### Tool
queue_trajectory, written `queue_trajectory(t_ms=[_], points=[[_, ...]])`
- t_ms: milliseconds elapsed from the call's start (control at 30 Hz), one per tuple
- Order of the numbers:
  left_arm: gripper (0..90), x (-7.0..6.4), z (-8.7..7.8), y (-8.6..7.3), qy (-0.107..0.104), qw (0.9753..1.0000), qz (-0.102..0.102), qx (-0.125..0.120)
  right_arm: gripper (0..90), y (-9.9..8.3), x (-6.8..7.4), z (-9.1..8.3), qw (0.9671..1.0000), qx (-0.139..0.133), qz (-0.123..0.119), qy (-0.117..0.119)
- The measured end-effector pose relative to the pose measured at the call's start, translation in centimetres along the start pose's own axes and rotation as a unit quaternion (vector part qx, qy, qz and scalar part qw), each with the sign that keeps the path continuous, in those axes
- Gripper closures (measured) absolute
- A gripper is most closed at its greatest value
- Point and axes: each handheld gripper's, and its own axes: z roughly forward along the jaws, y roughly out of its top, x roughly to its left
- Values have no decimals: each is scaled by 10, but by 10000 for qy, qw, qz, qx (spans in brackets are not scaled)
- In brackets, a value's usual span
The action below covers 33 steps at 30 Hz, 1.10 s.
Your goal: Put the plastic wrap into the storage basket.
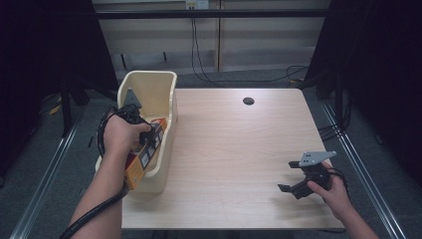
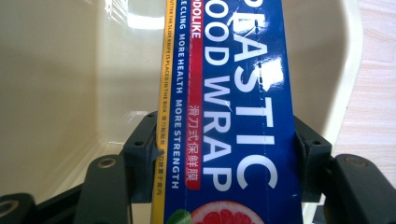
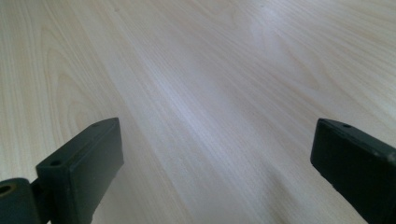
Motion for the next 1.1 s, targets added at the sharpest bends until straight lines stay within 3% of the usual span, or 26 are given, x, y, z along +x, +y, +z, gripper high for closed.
queue_trajectory(t_ms=[567, 633, 767, 933, 1100], points=[[385, 1, 1, 2, 33, 10000, -28, 52, 23, 0, 0, 0, 10000, -2, -29, 30], [373, -1, -1, 2, -27, 10000, -52, 3, 23, 0, 0, 0, 10000, 0, -20, 13], [370, -3, -4, 1, 59, 9999, -16, -103, 23, 0, 0, 0, 10000, -3, -16, 20], [369, -1, -15, 1, -147, 9998, -12, -167, 24, 0, 0, 0, 10000, -24, -27, 24], [342, -5, -27, 0, -202, 9990, -31, -397, 24, 1, 0, 0, 10000, -18, -43, 8]])
